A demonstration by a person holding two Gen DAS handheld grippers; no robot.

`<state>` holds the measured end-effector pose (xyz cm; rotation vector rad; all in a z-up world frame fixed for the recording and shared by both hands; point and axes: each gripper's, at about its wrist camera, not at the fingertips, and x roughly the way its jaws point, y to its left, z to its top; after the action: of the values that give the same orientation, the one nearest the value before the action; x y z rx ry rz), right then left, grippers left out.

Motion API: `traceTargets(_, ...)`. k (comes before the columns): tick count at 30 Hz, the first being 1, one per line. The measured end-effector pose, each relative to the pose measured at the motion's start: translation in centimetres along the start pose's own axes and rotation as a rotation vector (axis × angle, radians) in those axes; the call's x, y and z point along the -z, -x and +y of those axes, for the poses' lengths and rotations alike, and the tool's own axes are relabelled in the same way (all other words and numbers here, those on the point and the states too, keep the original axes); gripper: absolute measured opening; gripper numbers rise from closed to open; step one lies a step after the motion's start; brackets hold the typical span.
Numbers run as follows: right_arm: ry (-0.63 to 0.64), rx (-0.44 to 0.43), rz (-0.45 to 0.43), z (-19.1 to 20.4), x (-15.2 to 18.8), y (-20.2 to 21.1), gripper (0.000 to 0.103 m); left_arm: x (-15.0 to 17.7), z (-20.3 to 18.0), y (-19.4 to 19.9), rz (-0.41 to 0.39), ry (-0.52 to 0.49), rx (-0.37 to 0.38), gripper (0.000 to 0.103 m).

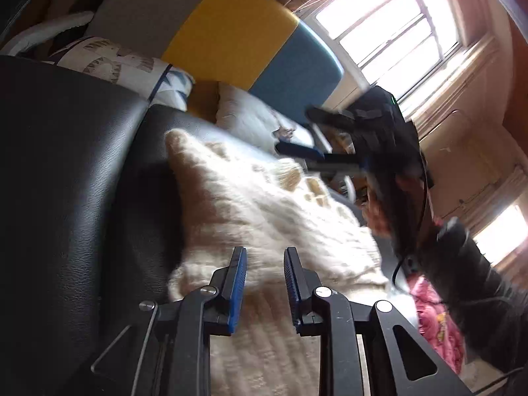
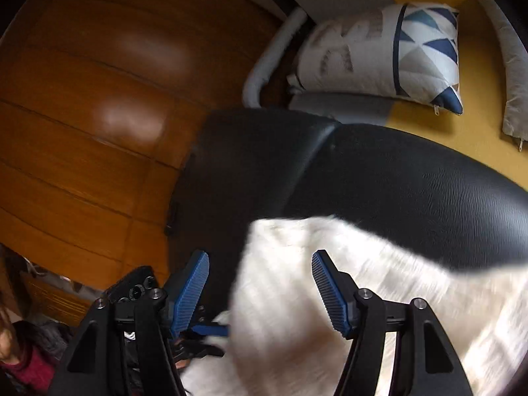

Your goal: Fold clothes

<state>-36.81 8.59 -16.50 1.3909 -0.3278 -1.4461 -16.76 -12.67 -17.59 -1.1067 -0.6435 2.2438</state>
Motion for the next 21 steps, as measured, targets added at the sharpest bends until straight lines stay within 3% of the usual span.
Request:
traceTargets(4, -0.011, -0.074, 0.168, -1.8, -1.8, -3.7, 0.069, 1.7, 1.5, -1.6, 0.073, 0.044, 0.014, 0.023)
traceTargets(7, 0.022, -0.216, 0.333, -0.7, -1.0, -5.3, 0.069, 2.2, 2.1, -1.5, 0.073, 0.067, 0.028, 0.020)
traceTargets(11, 0.083, -0.357, 0.413, 1.8, 0.3, -5.8, 0.069, 2.2, 3.8, -1.6, 0.086, 0.173, 0.053, 0.007)
traceTargets(14, 0.118, -0.458, 0.387, 3.1, 0.8, -6.7, 0.078, 2.2, 4.0, -1.5, 0.081, 0.196, 0.066, 0.005)
traceTargets(17, 0.058, -0.449, 0.222, 1.4, 0.0, -7.8, 0.079, 2.2, 3.9, -1.6, 0.078, 0.204, 0.054, 0.005)
traceTargets(20, -0.064, -0.476, 0.008, -1.5, -0.4, -6.8, 0.069, 2.3, 3.6, -1.5, 0.076, 0.231, 0.029, 0.005)
traceTargets(21, -0.066, -0.437, -0.035, -1.9, -0.3, -6.2, 0.063, 2.4, 3.4, -1.3, 0.074, 0.241, 0.012, 0.005)
